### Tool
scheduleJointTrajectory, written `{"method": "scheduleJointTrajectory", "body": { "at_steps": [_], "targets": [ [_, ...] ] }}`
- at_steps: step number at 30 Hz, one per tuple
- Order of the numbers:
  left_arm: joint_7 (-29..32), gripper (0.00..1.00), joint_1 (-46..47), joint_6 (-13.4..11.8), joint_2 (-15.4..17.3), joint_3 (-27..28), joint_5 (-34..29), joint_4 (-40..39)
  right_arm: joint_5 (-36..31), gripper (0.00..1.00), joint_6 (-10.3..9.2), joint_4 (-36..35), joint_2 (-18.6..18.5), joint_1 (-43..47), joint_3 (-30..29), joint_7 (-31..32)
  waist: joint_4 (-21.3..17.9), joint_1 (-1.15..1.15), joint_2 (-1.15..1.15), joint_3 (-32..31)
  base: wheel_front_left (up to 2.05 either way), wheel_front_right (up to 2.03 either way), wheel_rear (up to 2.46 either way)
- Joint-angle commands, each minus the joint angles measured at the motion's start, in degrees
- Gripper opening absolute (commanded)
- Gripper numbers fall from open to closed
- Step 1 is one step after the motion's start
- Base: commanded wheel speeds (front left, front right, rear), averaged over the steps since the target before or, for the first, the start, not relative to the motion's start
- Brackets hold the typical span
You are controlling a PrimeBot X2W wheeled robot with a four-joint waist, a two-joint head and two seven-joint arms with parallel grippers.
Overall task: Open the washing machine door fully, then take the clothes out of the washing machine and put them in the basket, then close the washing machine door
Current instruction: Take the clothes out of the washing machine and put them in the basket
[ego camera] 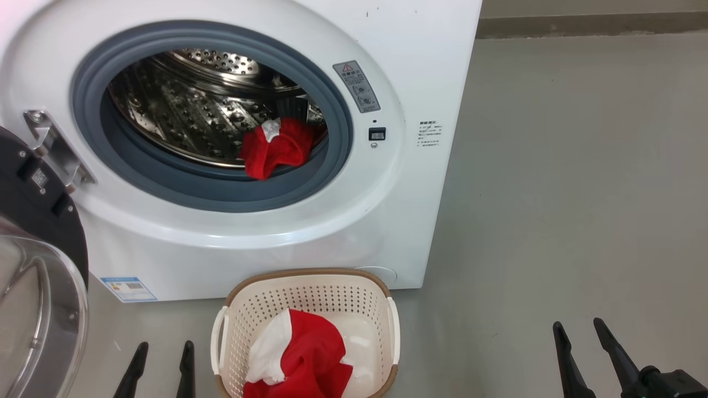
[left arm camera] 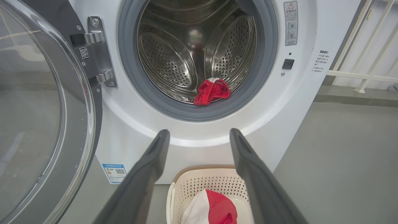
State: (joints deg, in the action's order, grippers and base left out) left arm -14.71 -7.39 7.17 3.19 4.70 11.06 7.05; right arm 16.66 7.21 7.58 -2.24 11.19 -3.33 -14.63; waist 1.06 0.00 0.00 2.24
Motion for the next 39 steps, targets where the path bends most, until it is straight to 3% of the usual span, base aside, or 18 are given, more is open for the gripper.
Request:
{"method": "scheduleJointTrajectory", "body": {
  "at_steps": [1, 26, 39],
  "targets": [
    [-0.3, 1.00, 0.7, 0.3, 0.3, 2.1, -0.2, -1.8, 0.2, 1.00, 0.28, -1.6, -0.8, -1.0, 0.9, -0.4, 0.0, 0.00, 0.00, 0.2, 0.00, 0.00, 0.00],
    [-0.3, 1.00, 4.4, 0.3, 0.3, 1.0, 0.4, -2.4, -0.2, 1.00, 0.28, -2.3, -0.7, -3.9, 0.9, -0.4, 0.6, 0.00, 0.00, 5.2, 0.00, 0.00, 0.00],
    [-0.3, 1.00, 21.0, 0.3, 4.2, -6.0, 4.3, 4.0, 1.2, 1.00, 0.28, -2.6, -0.6, -10.3, 3.2, -0.4, 0.1, 0.00, 0.00, 15.5, 0.00, 0.00, 0.00]
  ]
}}
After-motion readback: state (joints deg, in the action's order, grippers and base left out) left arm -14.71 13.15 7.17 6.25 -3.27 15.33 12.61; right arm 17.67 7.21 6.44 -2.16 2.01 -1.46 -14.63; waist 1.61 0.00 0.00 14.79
